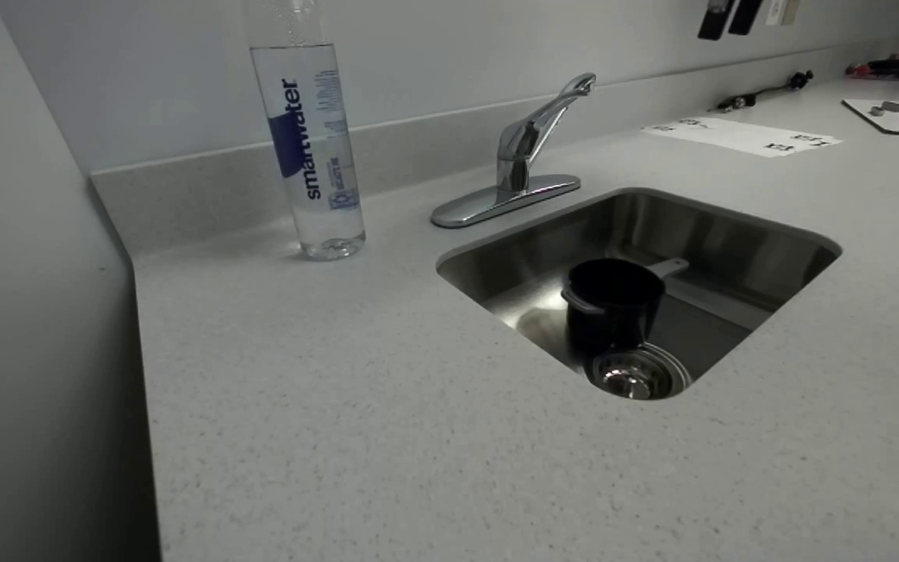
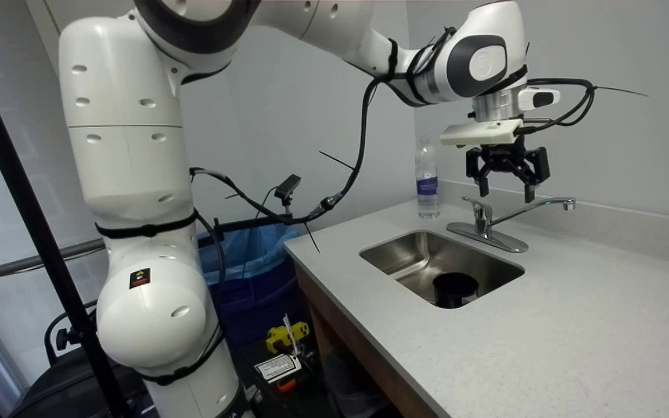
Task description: Move the faucet spout from the right to the left
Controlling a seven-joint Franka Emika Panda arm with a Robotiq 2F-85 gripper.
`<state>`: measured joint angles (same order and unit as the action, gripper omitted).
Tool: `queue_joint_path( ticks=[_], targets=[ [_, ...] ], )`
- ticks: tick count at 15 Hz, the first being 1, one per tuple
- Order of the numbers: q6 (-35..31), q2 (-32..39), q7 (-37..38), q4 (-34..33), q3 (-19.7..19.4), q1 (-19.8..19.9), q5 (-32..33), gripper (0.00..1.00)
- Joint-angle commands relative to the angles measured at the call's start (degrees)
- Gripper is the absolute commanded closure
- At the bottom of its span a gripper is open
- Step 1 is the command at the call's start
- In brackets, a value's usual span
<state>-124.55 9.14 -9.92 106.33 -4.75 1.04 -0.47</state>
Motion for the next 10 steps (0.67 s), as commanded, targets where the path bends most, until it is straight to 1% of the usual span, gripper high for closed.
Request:
queue_joint_path(
  ticks=[1,3,4,6,10],
  targets=[
    [-1.0,7.3,-1.7,-9.8,1.2,1.1,0.9,0.0],
    [-1.4,9.6,-0.7,-13.4,1.4,1.0,1.6,0.0],
    [-1.4,6.3,-0.2,-8.1,1.5,1.0,1.0,0.0],
    [-1.4,8.1,-0.1,-10.9,1.6,1.0,1.0,0.0],
    [-1.4,8.8,-0.1,-11.9,1.6,1.0,1.1,0.0]
  ],
)
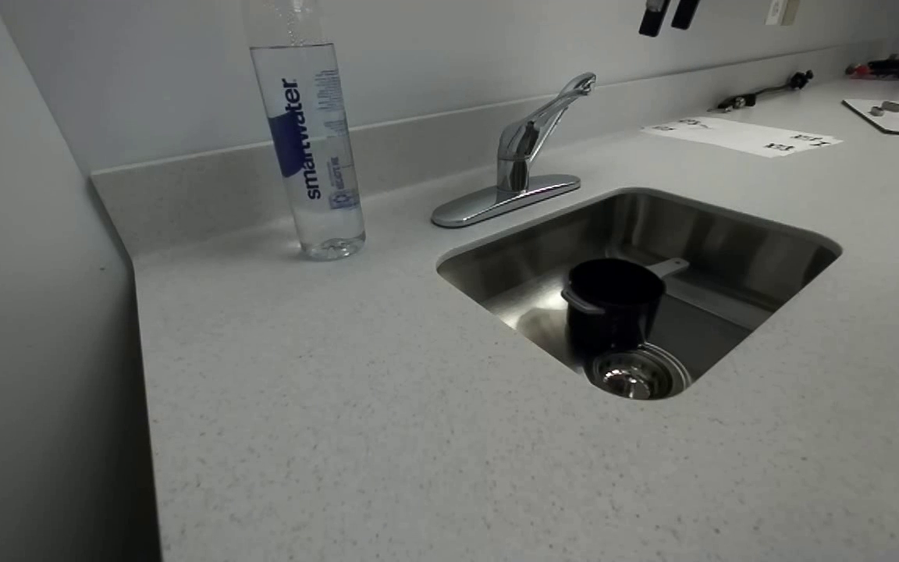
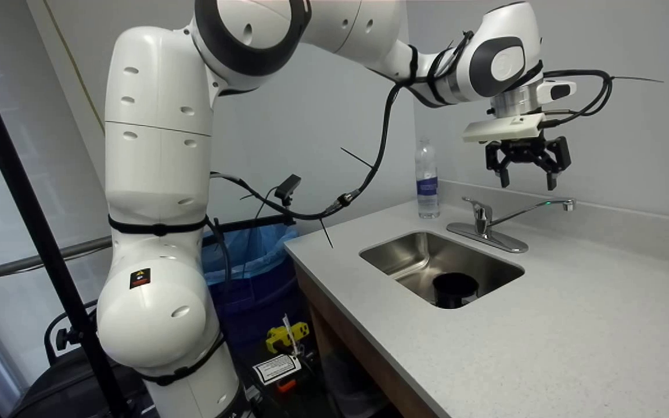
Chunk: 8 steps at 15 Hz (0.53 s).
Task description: Move the faucet spout from the right to the left
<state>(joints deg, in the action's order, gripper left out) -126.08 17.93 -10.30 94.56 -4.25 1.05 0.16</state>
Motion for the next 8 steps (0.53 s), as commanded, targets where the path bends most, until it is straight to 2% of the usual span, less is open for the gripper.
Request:
queue_joint_path(
  ticks=[1,8],
  targets=[
    [0.2,0.0,0.3,-0.2,1.1,1.0,0.4,0.0],
    [-2.0,1.7,-0.3,-0.3,0.8,1.1,2.1,0.0]
  ],
)
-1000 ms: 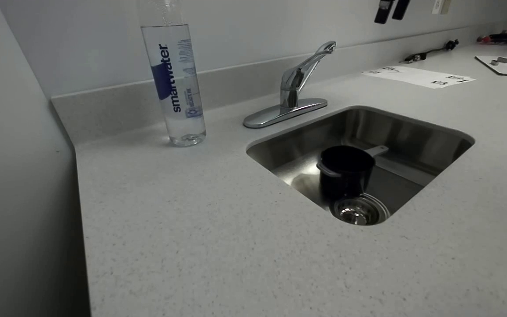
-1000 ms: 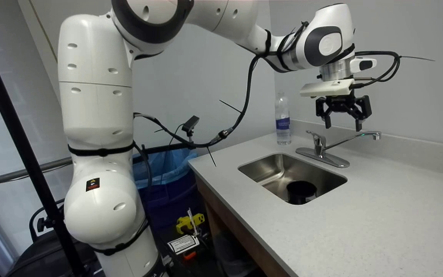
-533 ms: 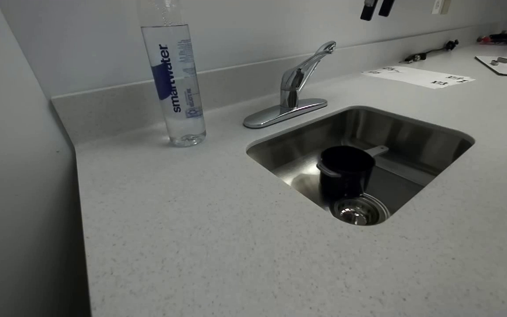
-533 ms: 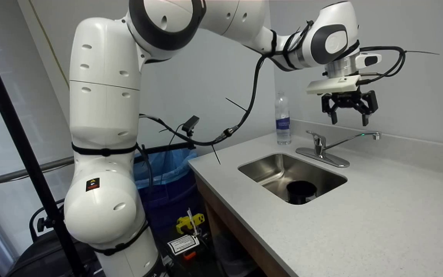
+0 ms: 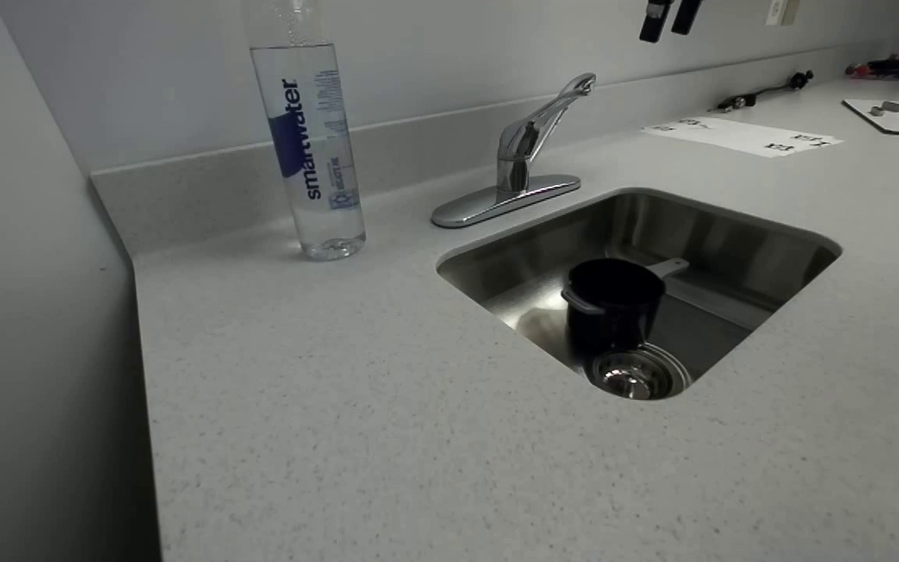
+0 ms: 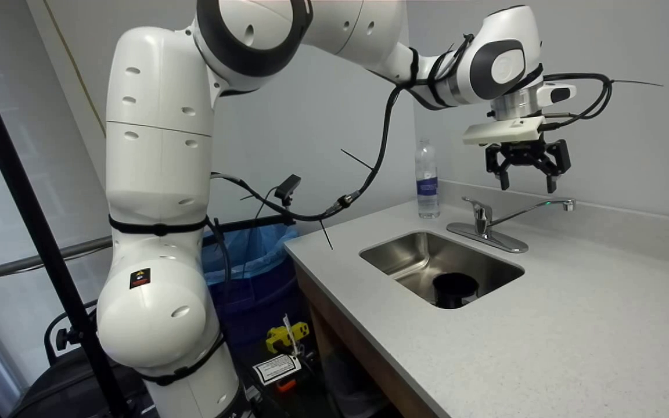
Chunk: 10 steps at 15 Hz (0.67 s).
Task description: Move the faucet spout from the right to the left
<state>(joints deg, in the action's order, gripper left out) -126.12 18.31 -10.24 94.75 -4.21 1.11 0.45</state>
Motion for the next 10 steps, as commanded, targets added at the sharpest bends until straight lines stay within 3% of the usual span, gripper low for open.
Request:
queue_joint_path(
  ticks=[1,10],
  targets=[
    [-3.2,1.9,-0.6,-0.5,0.7,1.0,2.3,0.0],
    [-19.4,9.6,0.2,-3.4,1.5,0.3,4.5,0.0]
  ],
)
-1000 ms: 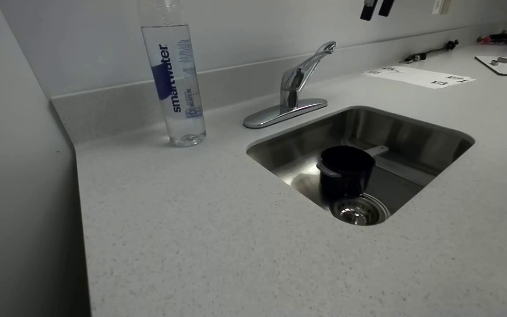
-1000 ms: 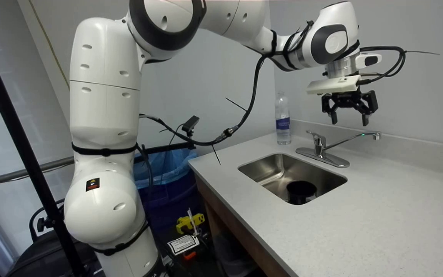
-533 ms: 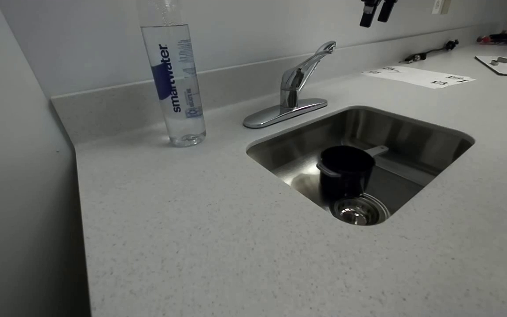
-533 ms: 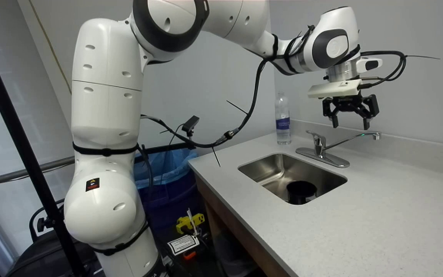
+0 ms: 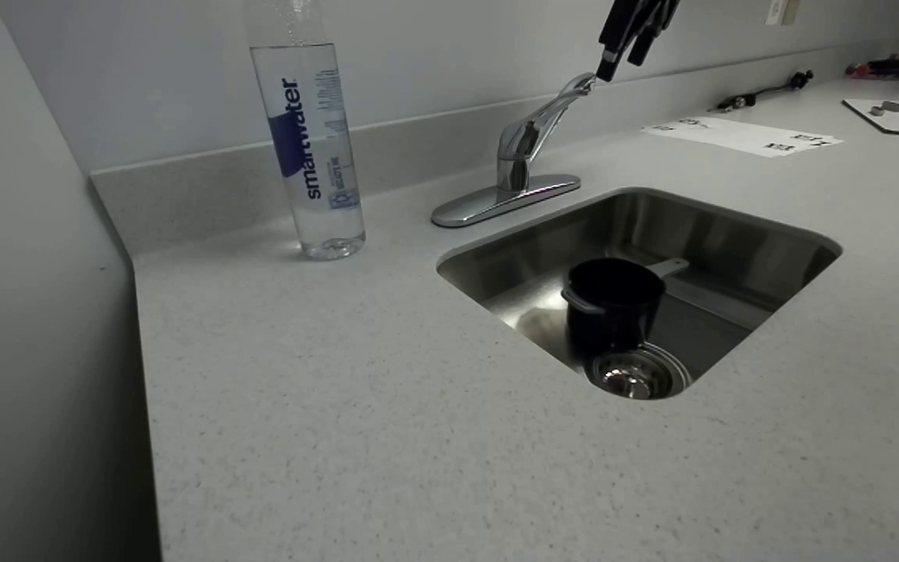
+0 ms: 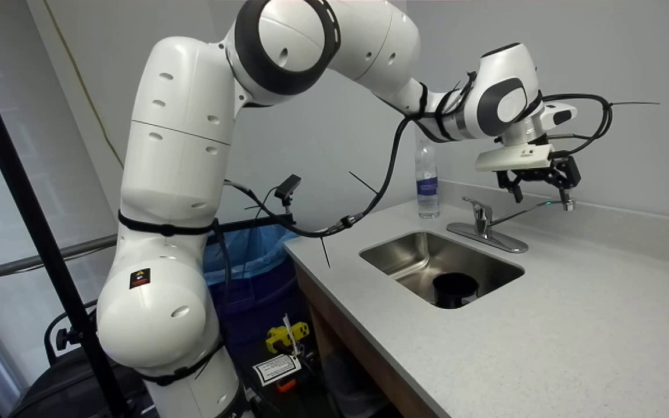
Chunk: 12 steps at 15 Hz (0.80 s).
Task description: Move the faucet spout from the right to the left
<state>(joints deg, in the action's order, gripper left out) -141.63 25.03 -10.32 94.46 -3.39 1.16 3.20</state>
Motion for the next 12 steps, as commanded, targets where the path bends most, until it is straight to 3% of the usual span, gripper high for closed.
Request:
queue_joint_path(
  ticks=[1,12],
  targets=[
    [-5.2,3.7,0.5,-4.2,0.7,0.2,1.8,0.0],
    [-12.2,10.5,0.9,-11.4,1.6,-1.1,2.0,0.0]
  ],
)
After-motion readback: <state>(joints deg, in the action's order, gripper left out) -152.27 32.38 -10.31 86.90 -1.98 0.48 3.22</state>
